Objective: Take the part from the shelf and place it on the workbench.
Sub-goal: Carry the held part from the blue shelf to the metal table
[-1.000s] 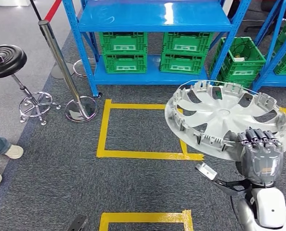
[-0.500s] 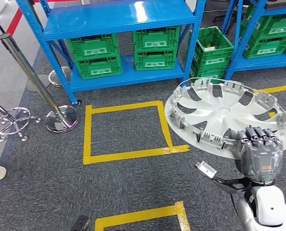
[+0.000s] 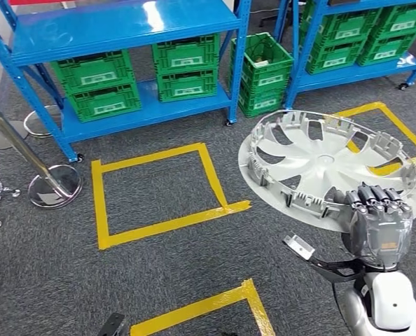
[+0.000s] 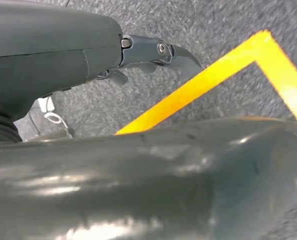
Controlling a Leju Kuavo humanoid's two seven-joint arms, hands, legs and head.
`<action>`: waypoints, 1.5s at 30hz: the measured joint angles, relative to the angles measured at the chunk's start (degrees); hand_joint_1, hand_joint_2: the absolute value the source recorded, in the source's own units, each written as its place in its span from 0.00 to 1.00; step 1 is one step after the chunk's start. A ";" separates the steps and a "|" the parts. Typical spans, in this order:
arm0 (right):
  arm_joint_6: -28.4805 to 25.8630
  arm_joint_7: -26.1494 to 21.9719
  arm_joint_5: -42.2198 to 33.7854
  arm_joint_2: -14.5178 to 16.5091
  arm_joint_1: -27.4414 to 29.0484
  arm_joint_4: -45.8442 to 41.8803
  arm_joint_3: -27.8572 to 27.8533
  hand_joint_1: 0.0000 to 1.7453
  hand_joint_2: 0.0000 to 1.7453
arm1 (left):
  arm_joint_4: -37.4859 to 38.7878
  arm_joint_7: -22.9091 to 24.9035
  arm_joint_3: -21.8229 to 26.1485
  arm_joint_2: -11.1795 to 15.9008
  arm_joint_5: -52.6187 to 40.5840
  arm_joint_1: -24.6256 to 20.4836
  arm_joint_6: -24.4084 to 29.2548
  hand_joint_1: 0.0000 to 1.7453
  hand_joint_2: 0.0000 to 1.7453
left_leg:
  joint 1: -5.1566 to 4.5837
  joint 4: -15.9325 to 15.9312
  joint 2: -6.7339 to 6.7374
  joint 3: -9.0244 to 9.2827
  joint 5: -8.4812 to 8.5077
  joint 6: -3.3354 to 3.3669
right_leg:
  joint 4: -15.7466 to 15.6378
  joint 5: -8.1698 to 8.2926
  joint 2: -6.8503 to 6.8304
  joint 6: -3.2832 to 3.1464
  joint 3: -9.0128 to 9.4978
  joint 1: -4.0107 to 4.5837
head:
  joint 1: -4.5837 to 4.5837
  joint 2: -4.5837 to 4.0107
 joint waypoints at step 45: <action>0.00 4.02 0.01 -2.63 -2.81 1.58 4.77 1.00 1.00 | 0.00 6.36 8.58 0.76 8.14 1.58 -1.56 0.00 0.00 | 0.17 16.87 -1.05 -6.45 -9.00 -2.77 | -15.37 5.85 1.57 -3.61 8.08 0.75 | -0.31 0.00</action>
